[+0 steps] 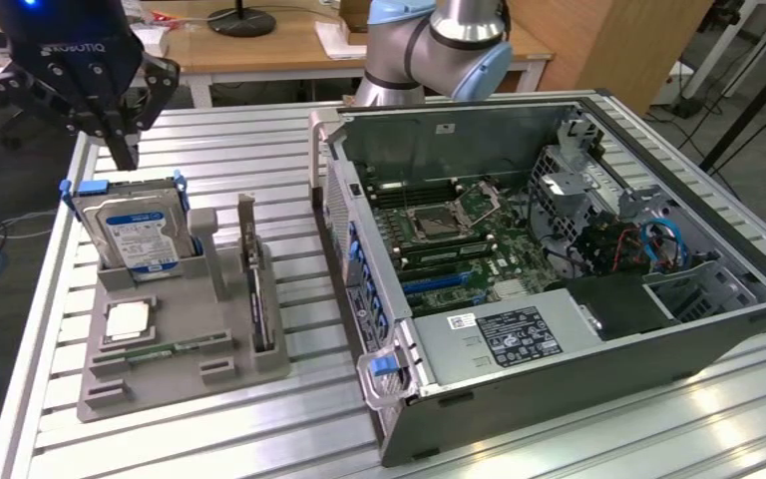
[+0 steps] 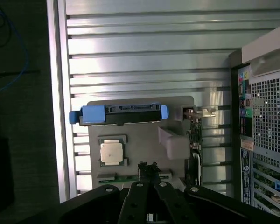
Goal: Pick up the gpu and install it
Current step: 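Reach for the gpu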
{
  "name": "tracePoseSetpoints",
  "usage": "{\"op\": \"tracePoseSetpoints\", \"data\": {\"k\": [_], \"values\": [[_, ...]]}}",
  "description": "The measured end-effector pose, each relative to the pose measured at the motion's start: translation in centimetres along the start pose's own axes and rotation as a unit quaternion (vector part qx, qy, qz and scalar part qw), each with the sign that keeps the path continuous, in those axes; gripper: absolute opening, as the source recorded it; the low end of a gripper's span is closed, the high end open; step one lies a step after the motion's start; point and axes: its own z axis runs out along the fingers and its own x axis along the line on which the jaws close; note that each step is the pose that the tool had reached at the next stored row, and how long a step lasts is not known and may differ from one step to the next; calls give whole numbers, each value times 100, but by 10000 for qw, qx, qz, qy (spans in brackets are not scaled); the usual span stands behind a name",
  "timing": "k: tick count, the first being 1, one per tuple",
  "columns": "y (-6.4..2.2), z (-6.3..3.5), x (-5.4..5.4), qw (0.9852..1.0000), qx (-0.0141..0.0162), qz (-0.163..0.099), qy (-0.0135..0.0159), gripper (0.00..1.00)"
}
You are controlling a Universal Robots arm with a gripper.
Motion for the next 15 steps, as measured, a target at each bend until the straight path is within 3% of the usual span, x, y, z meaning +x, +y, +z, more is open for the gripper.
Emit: {"op": "tracePoseSetpoints", "data": {"k": [15], "values": [[-10, -4, 137, 10000, 0, 0, 0, 11]]}}
